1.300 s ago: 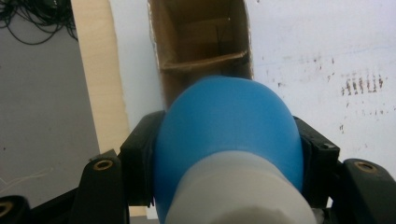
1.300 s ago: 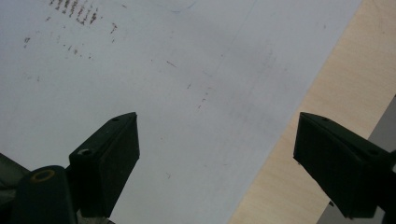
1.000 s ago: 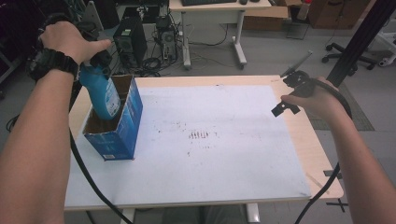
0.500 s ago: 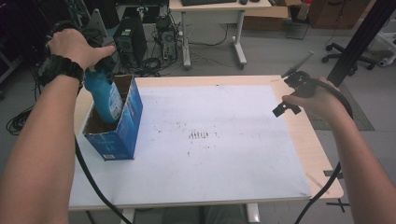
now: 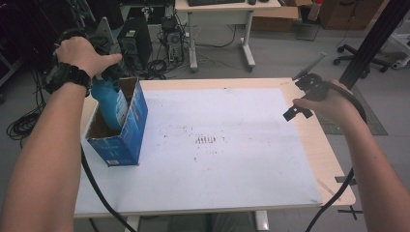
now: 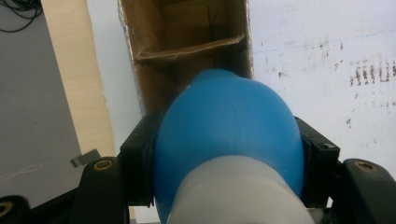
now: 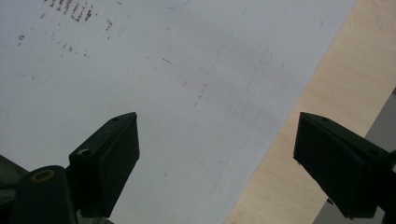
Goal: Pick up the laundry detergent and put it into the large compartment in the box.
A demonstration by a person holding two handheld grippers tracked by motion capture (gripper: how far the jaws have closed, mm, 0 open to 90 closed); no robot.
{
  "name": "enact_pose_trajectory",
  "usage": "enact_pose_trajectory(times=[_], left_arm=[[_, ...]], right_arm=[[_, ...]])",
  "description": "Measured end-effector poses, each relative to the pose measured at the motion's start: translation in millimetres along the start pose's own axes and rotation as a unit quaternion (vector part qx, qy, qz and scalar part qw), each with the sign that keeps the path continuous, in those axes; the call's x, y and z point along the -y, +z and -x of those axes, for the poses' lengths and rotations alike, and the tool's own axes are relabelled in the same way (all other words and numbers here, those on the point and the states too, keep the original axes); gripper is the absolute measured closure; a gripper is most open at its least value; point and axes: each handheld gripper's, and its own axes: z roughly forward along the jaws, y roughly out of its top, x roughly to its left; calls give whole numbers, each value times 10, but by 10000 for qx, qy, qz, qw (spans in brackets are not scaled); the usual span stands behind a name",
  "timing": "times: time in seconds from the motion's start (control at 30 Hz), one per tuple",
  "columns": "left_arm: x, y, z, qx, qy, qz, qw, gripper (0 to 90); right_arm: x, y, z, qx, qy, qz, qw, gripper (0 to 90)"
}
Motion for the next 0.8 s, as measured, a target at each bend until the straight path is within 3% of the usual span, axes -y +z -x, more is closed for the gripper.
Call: enact_pose_trajectory(times=[0.8], left_arm=[[14,303,-15,9,30,-192,9998,375]], right_arm=[[17,30,6,-4,13,-41,10000,142]])
